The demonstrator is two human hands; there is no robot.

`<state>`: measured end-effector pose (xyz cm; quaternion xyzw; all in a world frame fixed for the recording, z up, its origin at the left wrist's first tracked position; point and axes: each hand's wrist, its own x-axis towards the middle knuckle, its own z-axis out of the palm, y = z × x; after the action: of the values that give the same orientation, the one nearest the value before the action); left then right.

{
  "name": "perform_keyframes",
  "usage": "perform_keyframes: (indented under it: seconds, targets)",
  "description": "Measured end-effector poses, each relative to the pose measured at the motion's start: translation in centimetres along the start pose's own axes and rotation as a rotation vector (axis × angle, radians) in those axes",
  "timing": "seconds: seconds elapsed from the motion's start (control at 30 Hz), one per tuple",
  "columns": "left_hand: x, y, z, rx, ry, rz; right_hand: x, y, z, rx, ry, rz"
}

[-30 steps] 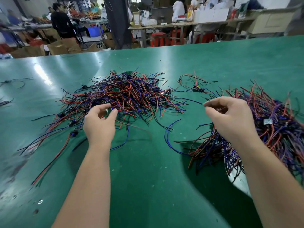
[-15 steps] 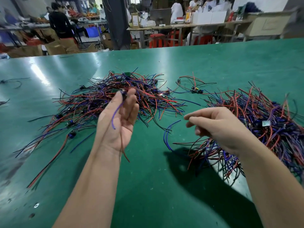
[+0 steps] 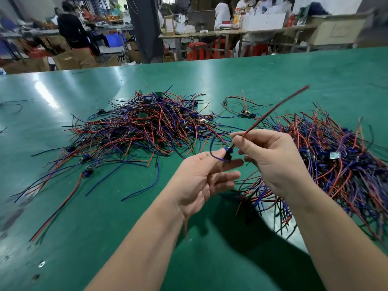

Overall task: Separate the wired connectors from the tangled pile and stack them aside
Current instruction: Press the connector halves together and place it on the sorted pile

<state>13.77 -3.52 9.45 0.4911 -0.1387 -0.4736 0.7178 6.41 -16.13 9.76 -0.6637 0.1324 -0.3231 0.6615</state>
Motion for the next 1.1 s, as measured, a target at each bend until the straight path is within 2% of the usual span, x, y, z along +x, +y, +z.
perform_keyframes:
  seconds: [0.2, 0.53, 0.67, 0.73, 0.87, 1.1]
  targets:
    - [0.3, -0.8, -0.5, 0.223, 0.119, 0.12, 0.0, 0.4, 0.1, -0.177, -0.007, -0.045]
    - [0.7, -1.9, -0.3, 0.233, 0.194, 0.254, -0.1, 0.9, 0.3, -0.302, 0.075, -0.049]
    - [0.9, -2.0, -0.6, 0.24, 0.188, 0.304, -0.1, 0.9, 0.3, -0.327, 0.072, 0.023]
    - [0.8, -1.8, -0.6, 0.253, 0.148, 0.294, -0.1, 0.9, 0.2, -0.241, 0.061, 0.102]
    - [0.4, -0.9, -1.1, 0.277, 0.021, 0.258, 0.1, 0.4, 0.1, 0.127, 0.027, 0.31]
    - [-0.3, -1.0, -1.0, 0.493, -0.202, 0.172, 1.5, -1.0, -2.9, 0.426, 0.266, 0.322]
